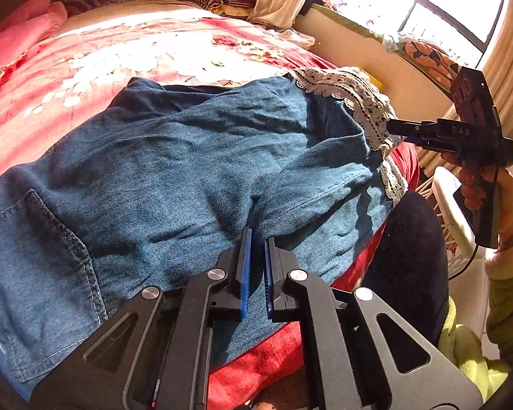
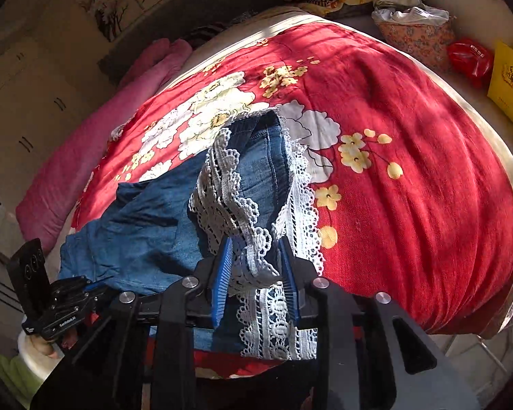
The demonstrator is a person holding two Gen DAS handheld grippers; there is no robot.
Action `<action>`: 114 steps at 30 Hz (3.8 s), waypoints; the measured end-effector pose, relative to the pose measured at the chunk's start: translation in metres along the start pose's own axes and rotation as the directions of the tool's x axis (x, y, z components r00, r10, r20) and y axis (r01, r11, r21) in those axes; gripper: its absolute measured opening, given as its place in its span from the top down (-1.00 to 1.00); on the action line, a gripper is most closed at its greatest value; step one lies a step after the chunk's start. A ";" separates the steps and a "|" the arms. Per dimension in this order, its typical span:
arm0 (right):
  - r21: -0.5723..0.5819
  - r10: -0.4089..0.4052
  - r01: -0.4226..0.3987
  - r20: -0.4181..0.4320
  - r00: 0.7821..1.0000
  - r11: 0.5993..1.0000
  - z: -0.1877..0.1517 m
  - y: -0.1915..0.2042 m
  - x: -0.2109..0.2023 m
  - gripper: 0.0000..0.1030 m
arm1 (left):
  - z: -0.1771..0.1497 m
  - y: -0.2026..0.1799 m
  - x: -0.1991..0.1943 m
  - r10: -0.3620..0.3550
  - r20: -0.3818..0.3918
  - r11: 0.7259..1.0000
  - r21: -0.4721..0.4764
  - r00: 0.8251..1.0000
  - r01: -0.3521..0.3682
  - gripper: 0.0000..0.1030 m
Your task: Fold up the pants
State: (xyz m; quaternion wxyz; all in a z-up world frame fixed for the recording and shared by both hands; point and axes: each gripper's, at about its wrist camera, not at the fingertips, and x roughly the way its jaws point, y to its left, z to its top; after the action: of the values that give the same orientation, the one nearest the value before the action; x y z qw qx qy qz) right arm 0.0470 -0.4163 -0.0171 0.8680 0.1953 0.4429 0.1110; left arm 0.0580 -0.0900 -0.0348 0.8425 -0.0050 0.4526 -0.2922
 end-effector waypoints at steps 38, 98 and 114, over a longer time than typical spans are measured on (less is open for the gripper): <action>0.047 -0.039 0.042 -0.052 0.998 0.998 -0.055 -0.033 -0.025 0.07 | -0.034 -0.022 -0.024 -0.032 -0.021 0.994 0.102 0.999 0.034 0.20; -0.236 0.017 -0.043 -0.113 0.994 0.971 -0.048 0.086 0.030 -0.27 | -0.026 0.011 -0.046 0.105 0.064 0.980 -0.178 0.992 -0.093 -0.22; -0.210 -0.060 0.027 -0.155 0.986 0.977 -0.063 0.052 0.033 -0.42 | -0.037 0.052 -0.024 0.224 0.013 0.959 -0.181 0.975 -0.218 -0.42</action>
State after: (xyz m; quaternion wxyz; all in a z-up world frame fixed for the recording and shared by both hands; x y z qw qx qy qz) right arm 0.0144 -0.3428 -0.0519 0.8473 0.0846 0.5016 0.1528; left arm 0.0447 -0.0260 -0.0528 0.8734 -0.0349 0.4604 -0.1547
